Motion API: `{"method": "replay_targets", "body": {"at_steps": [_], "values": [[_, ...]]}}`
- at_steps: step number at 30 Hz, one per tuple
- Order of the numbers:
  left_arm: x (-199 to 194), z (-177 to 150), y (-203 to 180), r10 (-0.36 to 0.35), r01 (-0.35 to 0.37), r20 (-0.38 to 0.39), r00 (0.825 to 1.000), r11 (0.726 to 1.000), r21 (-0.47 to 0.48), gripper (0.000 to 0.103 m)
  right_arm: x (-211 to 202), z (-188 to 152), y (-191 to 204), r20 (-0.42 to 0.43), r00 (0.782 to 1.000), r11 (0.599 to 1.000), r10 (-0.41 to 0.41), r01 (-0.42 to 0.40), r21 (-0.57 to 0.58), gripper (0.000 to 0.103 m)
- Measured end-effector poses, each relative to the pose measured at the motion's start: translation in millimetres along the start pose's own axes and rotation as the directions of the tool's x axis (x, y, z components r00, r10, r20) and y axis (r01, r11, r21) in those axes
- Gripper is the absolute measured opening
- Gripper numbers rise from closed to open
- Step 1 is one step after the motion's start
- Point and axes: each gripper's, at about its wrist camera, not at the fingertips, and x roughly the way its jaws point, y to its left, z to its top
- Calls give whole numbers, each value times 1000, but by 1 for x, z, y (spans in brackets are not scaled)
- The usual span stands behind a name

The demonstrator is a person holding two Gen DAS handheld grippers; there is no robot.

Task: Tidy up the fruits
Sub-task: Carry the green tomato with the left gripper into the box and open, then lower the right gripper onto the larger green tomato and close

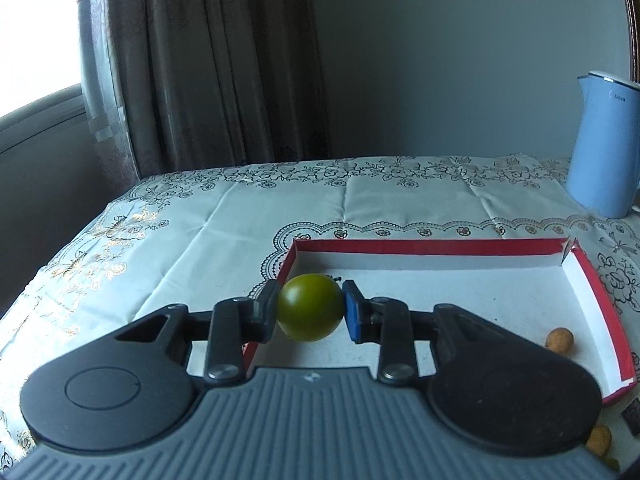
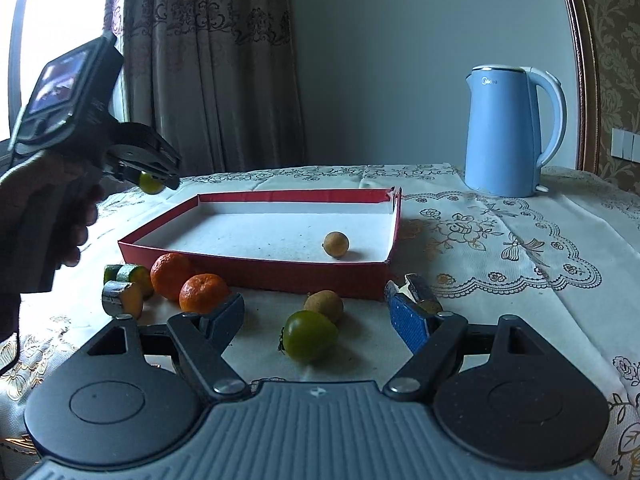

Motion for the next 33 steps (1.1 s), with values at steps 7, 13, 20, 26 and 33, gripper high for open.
{"method": "replay_targets", "body": {"at_steps": [7,13,20,26,33], "values": [[15,-2,-11,7,-6,-22,1000,1000,20,31,0,0,-1,-1,1000,1000,18,-18,5,81],[29,-5,-15,4,-2,-61,998,1000,26,31,1,0,-4,-8,1000,999,30,-30,24,81],[29,-8,-12,-9,10,-49,999,1000,14,91,3,-1,-5,-19,999,999,36,-35,34,81],[-17,-6,10,-25,24,52,998,1000,12,100,6,-1,1,-35,999,999,37,-38,-5,81],[-66,-35,57,-1,4,98,995,1000,-30,103,19,0,10,-109,994,998,28,-34,-57,78]]}}
